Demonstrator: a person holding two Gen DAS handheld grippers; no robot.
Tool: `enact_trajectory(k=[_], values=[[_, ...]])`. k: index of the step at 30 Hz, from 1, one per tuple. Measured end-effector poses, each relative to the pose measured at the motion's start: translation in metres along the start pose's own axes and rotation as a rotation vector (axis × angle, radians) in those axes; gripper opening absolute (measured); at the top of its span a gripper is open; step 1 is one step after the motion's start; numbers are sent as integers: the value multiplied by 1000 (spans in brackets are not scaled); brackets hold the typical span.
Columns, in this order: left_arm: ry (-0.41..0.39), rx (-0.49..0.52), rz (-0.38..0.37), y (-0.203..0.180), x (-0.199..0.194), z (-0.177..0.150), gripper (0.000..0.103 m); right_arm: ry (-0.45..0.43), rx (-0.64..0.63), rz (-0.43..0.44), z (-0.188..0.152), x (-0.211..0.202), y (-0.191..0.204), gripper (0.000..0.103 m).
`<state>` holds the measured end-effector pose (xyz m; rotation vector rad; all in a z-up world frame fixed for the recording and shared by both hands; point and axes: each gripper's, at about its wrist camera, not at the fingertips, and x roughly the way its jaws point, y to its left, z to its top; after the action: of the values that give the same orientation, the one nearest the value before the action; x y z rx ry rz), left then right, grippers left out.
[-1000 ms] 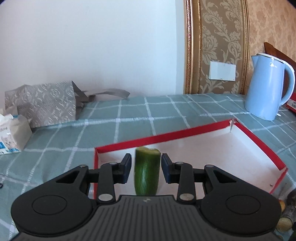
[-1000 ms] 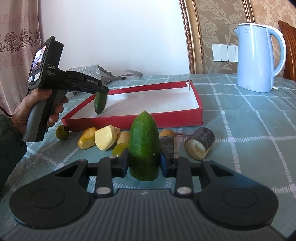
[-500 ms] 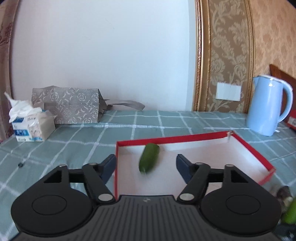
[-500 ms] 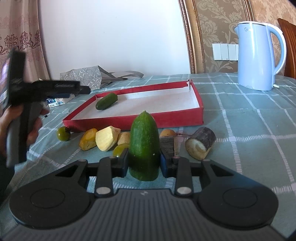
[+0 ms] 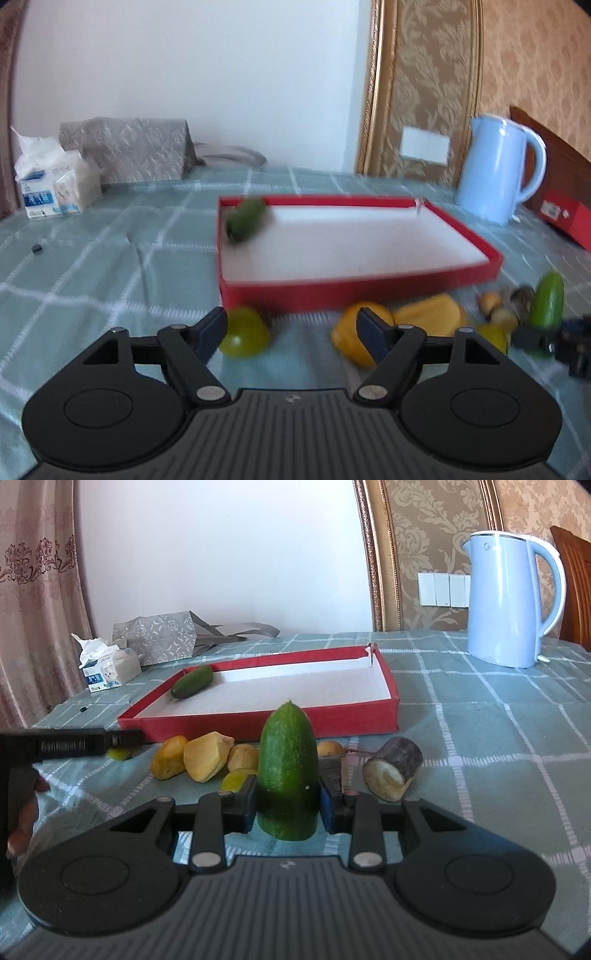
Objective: Organize fruits
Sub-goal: 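Carry the small cucumber into the red box and open the right gripper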
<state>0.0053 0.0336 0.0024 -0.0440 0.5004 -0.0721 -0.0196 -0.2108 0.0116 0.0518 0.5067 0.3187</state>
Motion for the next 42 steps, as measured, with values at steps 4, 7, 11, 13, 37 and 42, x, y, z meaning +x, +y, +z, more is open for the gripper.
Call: enact_trajectory(k=[4,7,11,13,37,42], values=[[19,46,8,-5,3,-4,82,-4,9,-6,0,0,-1,32],[45,68,18,-8,8,-6,83,-9,14,-11,1,-1,-2,32],[62,45,9,-4,11,-6,86,-21,-1,2,14,-3,0,32],[75,6,1,1,12,-6,88,-39,-30,-8,25,-2,2,32],[115,-60,-22,10,20,-6,103,177,-113,-96,107,167,-3,32],[115,-60,-23,10,20,-6,103,140,-147,-110,110,158,2,69]])
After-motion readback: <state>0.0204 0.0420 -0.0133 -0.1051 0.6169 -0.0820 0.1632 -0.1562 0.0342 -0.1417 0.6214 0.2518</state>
